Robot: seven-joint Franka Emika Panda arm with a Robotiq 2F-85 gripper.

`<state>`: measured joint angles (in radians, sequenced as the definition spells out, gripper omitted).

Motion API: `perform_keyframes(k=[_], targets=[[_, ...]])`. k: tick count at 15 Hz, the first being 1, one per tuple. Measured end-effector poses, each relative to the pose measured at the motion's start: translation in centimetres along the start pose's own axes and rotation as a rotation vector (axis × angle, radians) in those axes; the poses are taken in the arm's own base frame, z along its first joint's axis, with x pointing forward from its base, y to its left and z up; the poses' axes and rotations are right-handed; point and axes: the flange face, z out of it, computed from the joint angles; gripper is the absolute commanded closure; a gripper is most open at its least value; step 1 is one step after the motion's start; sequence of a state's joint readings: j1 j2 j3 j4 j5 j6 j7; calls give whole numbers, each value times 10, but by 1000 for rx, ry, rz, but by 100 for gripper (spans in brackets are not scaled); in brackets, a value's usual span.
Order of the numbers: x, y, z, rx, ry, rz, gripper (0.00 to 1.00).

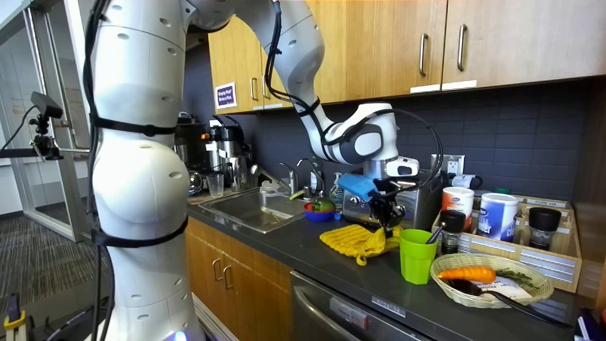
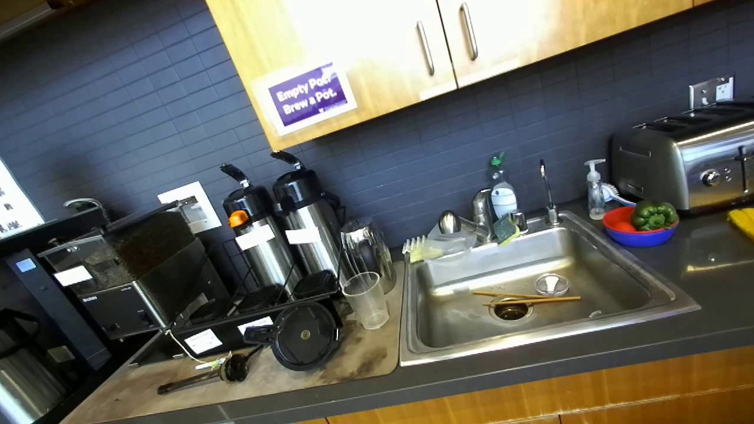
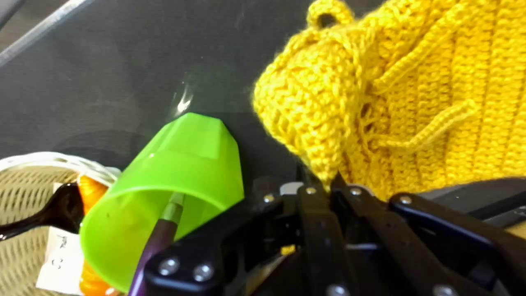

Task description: Fold the yellow cloth in half from right to left.

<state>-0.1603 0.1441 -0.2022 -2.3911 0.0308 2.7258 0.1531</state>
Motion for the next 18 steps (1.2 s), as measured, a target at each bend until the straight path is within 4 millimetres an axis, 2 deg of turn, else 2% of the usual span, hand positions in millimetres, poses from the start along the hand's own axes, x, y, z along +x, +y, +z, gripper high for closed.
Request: perform_keyframes(k=[5,8,14,18], targets=[[-11,-21,-47,5,19,-91,98],[-26,-41,-63,6,21,-159,98],[-57,-84,-73,2,16,-293,98],[-67,-103,-71,1,11,-346,98]])
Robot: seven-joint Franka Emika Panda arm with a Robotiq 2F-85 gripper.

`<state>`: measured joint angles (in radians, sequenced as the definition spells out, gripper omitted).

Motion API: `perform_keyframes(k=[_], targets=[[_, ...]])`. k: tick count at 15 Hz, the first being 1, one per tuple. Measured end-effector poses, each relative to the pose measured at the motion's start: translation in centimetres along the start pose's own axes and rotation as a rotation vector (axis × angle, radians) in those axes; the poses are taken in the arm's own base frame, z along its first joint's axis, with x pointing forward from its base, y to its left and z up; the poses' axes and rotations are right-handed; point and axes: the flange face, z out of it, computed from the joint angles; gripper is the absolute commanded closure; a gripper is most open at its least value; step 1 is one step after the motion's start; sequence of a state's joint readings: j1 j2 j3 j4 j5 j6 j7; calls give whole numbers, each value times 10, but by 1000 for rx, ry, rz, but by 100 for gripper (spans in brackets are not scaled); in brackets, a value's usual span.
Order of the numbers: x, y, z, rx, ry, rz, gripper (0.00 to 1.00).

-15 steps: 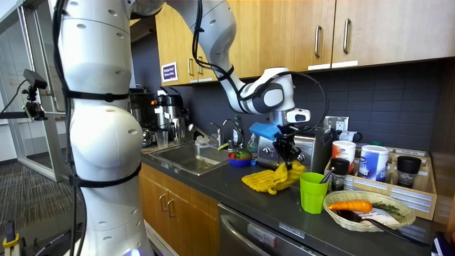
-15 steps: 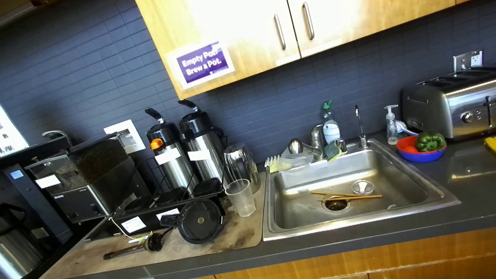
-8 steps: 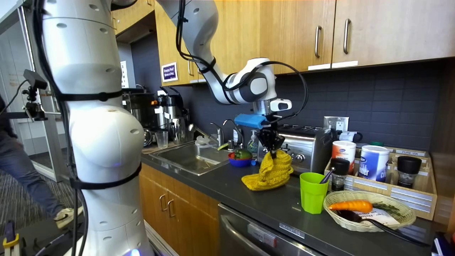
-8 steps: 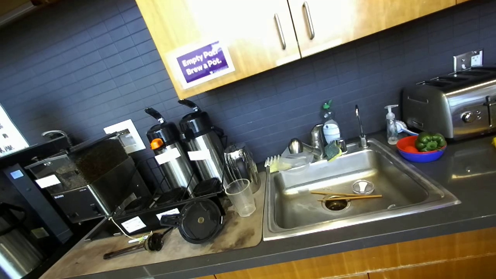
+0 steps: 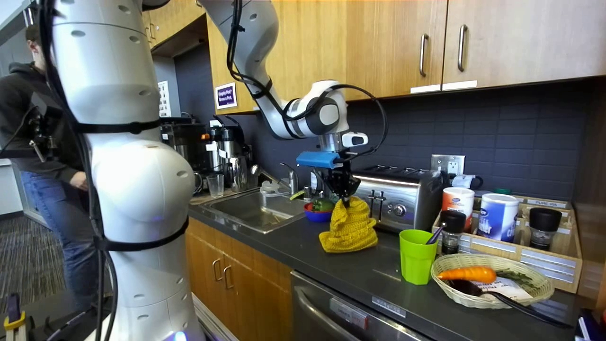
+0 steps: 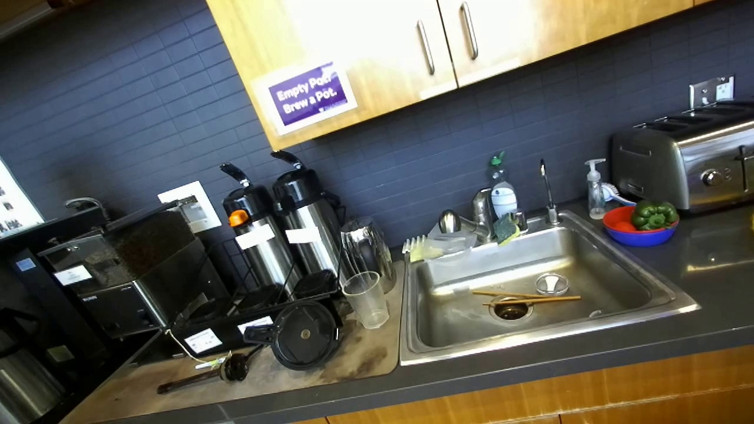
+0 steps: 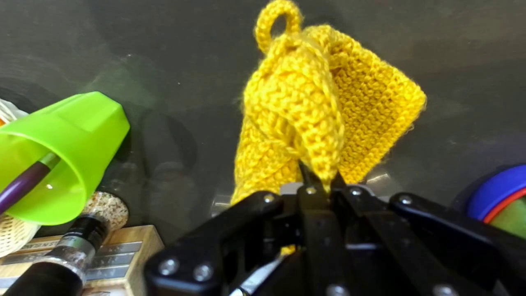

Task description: Fold the yellow cloth in half from right to left.

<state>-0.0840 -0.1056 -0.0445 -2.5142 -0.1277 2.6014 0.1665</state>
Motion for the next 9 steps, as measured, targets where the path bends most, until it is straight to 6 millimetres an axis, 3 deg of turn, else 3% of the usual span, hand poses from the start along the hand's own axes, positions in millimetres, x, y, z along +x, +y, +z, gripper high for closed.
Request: perform_keyframes(k=[9], targets=[[7,-31,22,1,-33,-69,98]])
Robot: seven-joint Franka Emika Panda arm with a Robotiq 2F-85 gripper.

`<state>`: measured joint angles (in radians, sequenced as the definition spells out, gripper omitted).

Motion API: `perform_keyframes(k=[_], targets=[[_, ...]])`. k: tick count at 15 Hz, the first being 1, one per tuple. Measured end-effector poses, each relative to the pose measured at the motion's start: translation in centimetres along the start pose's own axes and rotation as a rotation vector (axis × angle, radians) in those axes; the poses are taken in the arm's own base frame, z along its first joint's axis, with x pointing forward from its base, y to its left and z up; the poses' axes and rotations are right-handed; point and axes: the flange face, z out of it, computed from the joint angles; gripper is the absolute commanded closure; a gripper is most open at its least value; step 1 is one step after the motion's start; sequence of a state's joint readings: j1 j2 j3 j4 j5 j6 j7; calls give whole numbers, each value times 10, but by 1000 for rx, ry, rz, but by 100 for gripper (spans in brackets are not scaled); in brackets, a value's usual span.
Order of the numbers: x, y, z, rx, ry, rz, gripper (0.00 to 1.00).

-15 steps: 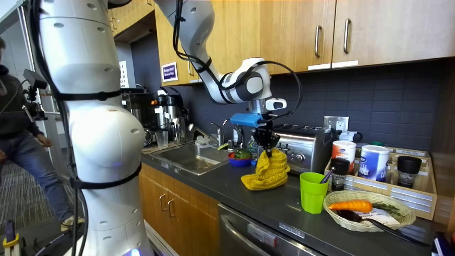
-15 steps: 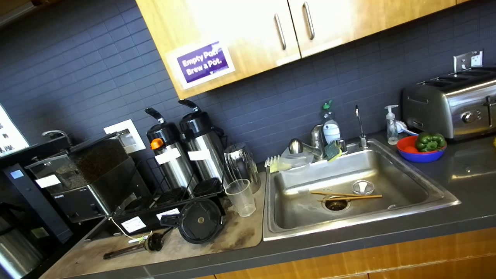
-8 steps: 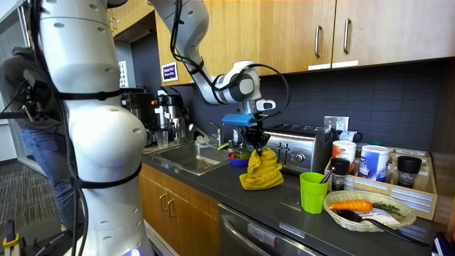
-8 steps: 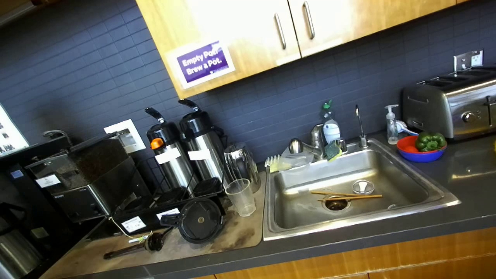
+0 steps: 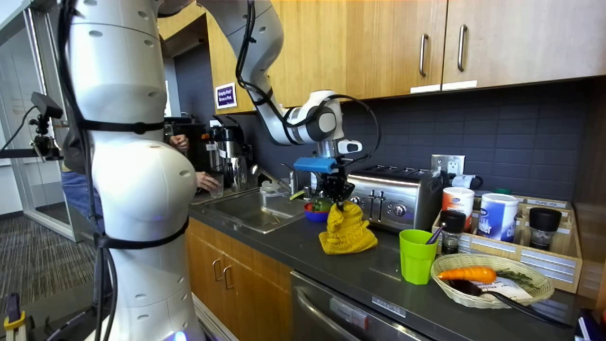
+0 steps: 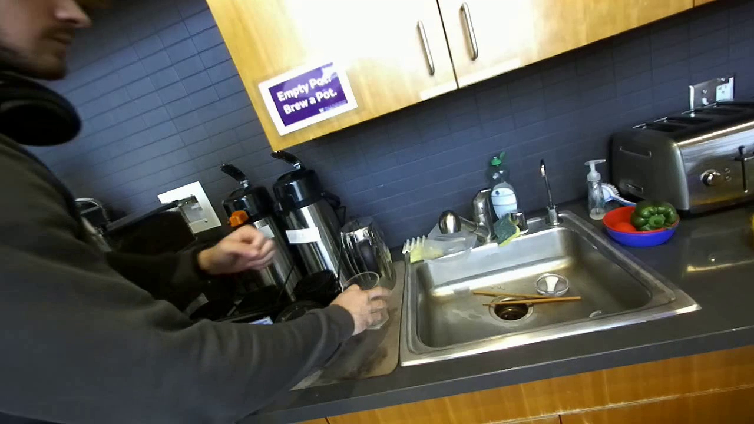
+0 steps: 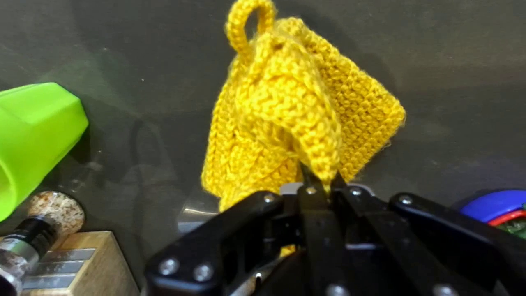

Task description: Fold the yellow cloth in half from right to left.

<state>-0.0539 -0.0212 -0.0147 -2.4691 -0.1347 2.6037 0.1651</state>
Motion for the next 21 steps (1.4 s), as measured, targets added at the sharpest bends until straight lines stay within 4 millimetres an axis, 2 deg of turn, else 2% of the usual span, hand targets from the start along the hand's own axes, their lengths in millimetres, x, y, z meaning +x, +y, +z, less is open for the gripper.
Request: perform_keyframes(k=[6,16,17,18,21], targets=[[12,-36,10,10,-7,-67,98],[18,-54,55,8,-78,-99,97],[19,-57,58,7,-83,-104,68],[19,-60,60,7,-89,-109,68],[20,-67,67,4,-108,-122,52]])
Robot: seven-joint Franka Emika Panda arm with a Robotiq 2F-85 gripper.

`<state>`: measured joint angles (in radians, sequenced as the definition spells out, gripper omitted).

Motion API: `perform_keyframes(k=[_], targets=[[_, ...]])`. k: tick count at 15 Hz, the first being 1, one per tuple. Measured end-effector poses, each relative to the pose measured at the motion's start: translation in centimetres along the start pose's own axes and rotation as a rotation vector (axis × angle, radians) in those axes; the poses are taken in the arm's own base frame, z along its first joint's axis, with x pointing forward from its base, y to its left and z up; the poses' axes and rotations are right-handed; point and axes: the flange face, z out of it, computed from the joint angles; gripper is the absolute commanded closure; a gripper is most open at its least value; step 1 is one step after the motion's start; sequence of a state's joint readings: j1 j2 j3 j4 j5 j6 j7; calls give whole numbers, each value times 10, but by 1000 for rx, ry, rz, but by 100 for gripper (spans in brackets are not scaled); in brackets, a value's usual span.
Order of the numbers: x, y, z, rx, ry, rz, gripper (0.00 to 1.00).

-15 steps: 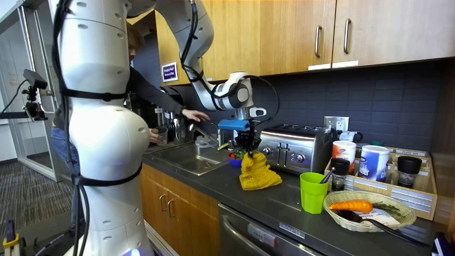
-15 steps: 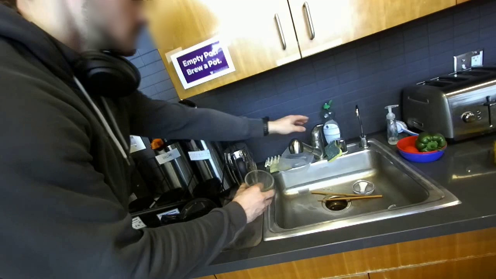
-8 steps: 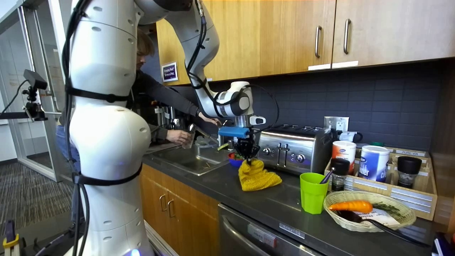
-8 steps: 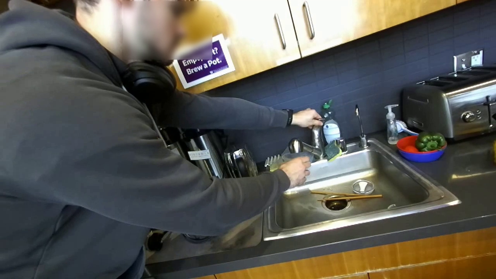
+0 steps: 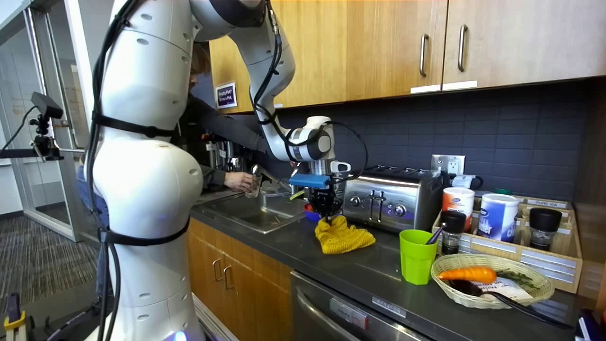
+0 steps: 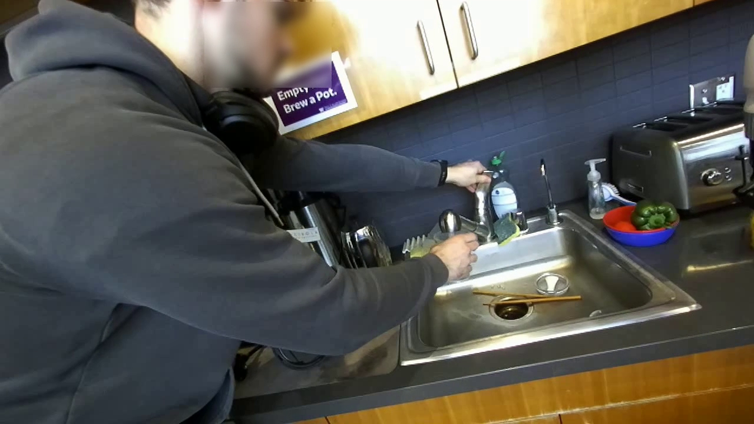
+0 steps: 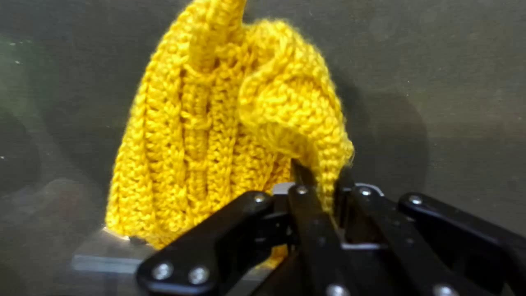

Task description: Fold the yellow cloth in half from right to left.

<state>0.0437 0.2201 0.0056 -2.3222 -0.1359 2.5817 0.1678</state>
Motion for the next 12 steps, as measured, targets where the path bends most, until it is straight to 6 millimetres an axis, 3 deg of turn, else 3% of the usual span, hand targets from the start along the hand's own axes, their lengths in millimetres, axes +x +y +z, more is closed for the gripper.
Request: perform_keyframes(k=[8,12], targets=[[6,-2,0,-5,-13,-1,0],[10,0,-6,-5,-23,10,0]])
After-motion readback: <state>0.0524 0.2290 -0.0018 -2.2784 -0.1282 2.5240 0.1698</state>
